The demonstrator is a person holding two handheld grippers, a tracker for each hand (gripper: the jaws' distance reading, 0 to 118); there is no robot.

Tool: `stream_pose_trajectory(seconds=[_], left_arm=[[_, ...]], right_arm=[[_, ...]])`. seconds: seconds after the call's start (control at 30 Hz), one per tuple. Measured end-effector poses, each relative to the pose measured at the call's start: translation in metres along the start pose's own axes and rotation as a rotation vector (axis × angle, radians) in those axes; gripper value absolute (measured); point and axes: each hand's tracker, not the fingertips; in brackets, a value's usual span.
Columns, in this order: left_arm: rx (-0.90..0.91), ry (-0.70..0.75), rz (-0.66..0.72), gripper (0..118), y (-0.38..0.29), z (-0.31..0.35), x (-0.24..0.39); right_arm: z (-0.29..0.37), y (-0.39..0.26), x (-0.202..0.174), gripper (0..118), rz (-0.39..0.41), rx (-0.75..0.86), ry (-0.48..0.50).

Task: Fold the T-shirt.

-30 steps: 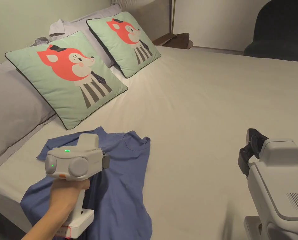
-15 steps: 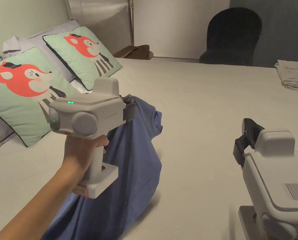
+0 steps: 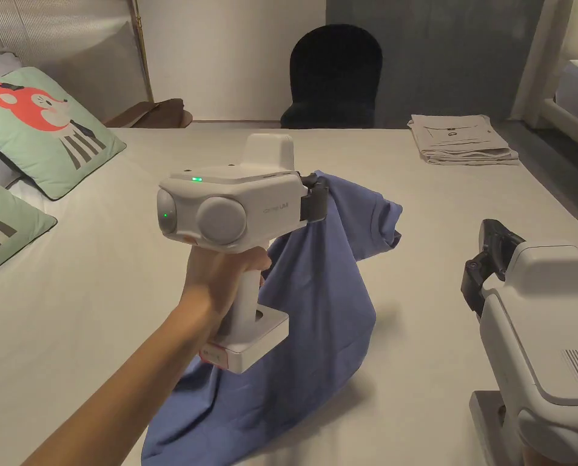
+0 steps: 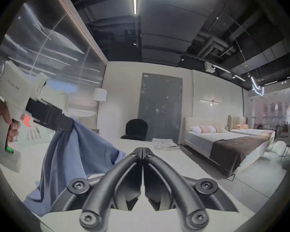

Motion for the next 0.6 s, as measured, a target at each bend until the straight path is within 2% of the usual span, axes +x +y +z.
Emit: stream_pose_trajectory(seconds=[0.23, 0.5, 0.6], left_arm=[[-0.191, -0.098, 0.019, 5, -0.077, -0.056, 0.035], [-0.494, -0.034, 0.057, 5, -0.187, -0.109, 0.039], [-0.603, 0.029, 0.002, 5, -0.216, -0.124, 0.040]], right_arm=[[0.005, -0.011, 0.026, 0, 0.001, -0.030, -0.059], [0.004, -0.031, 0.029, 0, -0.004, -0.079, -0.071], [0.003, -0.036, 0.026, 0, -0.012, -0.100, -0.065]])
